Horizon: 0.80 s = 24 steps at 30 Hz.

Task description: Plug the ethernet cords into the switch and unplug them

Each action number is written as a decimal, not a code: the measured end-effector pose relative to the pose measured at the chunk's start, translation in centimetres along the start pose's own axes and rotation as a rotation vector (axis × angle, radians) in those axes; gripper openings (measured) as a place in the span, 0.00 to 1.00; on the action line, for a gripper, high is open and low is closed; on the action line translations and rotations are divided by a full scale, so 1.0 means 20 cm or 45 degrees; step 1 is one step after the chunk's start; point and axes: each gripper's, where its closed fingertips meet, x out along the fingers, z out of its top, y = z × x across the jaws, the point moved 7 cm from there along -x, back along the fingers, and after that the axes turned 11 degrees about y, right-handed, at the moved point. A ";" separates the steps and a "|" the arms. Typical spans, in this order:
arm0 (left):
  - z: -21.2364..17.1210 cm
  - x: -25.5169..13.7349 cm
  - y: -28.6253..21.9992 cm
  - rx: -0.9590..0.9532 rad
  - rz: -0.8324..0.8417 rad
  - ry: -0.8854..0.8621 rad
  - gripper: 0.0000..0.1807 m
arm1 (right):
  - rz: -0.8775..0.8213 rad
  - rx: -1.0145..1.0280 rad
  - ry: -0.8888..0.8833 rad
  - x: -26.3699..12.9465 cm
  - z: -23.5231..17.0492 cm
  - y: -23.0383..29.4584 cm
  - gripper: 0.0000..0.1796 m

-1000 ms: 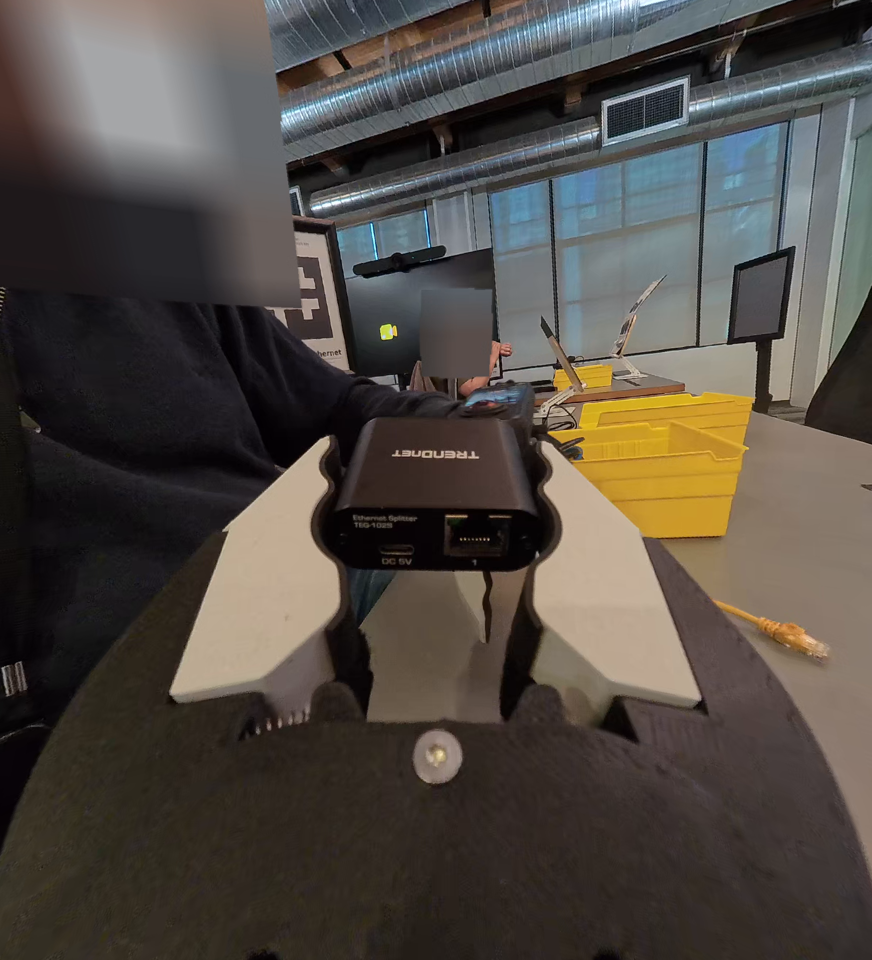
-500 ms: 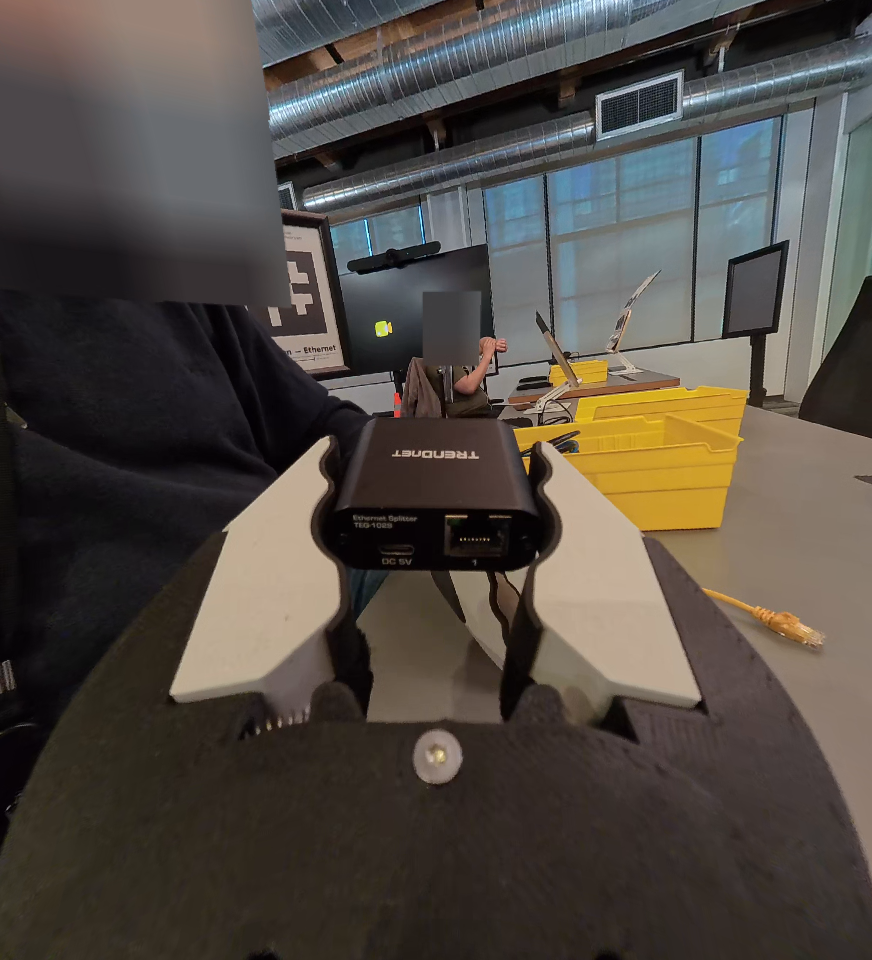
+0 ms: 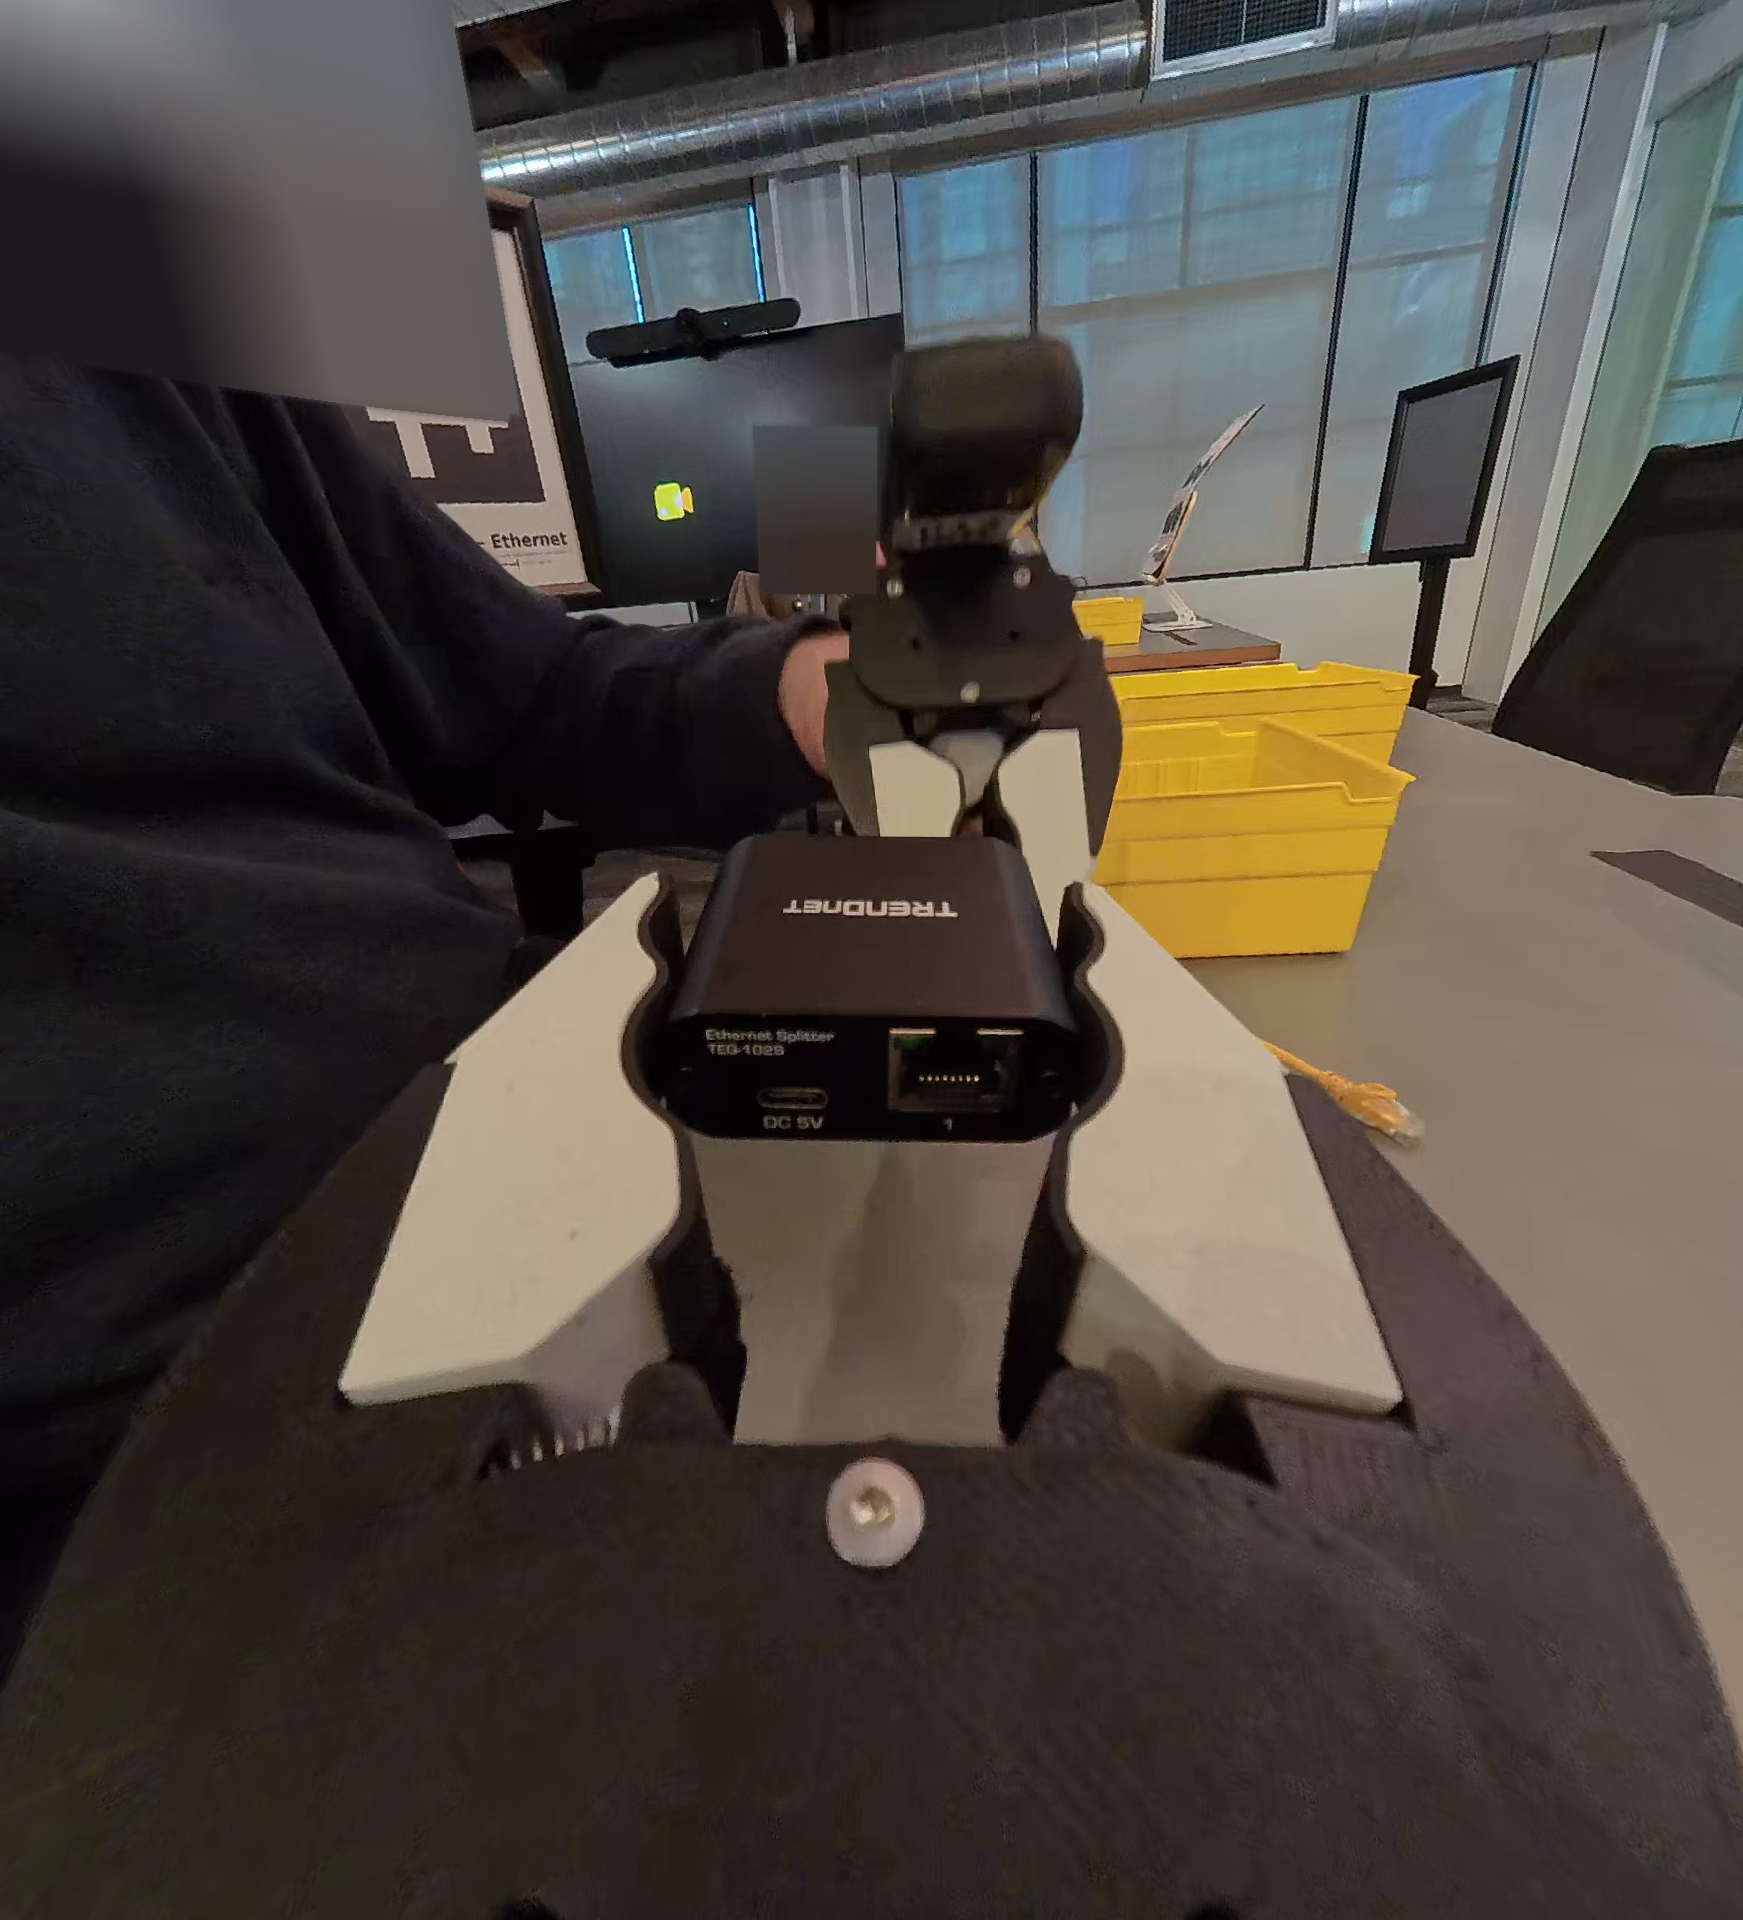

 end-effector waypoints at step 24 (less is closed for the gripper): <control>0.31 -0.14 -0.05 0.153 -0.261 0.169 0.06 | -0.081 -0.108 0.171 0.06 -0.05 0.02 0.40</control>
